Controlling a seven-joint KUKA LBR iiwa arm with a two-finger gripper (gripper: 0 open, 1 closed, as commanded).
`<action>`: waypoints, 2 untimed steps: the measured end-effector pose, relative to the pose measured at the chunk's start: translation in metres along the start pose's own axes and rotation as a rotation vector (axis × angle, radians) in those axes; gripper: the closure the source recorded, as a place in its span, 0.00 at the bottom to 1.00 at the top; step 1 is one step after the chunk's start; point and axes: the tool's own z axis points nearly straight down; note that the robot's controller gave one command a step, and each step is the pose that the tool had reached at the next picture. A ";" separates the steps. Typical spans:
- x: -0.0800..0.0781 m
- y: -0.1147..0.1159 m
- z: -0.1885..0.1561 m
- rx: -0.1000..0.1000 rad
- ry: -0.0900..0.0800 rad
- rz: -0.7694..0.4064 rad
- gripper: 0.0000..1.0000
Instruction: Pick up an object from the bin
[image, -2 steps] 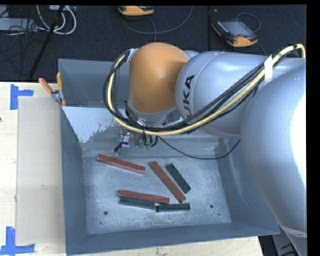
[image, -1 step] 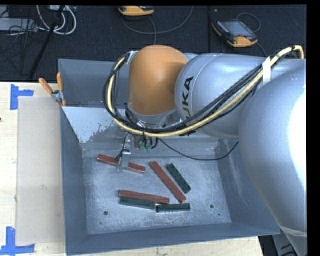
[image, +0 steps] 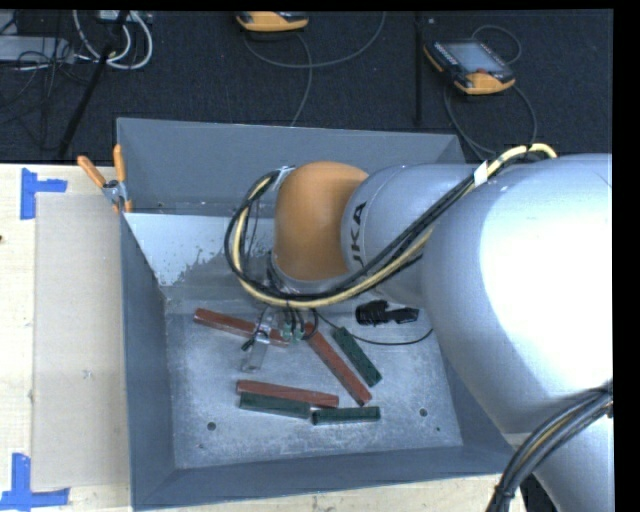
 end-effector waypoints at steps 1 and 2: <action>-0.002 0.002 -0.005 -0.004 -0.007 -0.001 1.00; 0.009 0.009 -0.131 -0.009 -0.014 -0.018 1.00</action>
Offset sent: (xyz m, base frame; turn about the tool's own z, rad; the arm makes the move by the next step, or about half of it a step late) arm 0.0000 0.0000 0.0000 0.0000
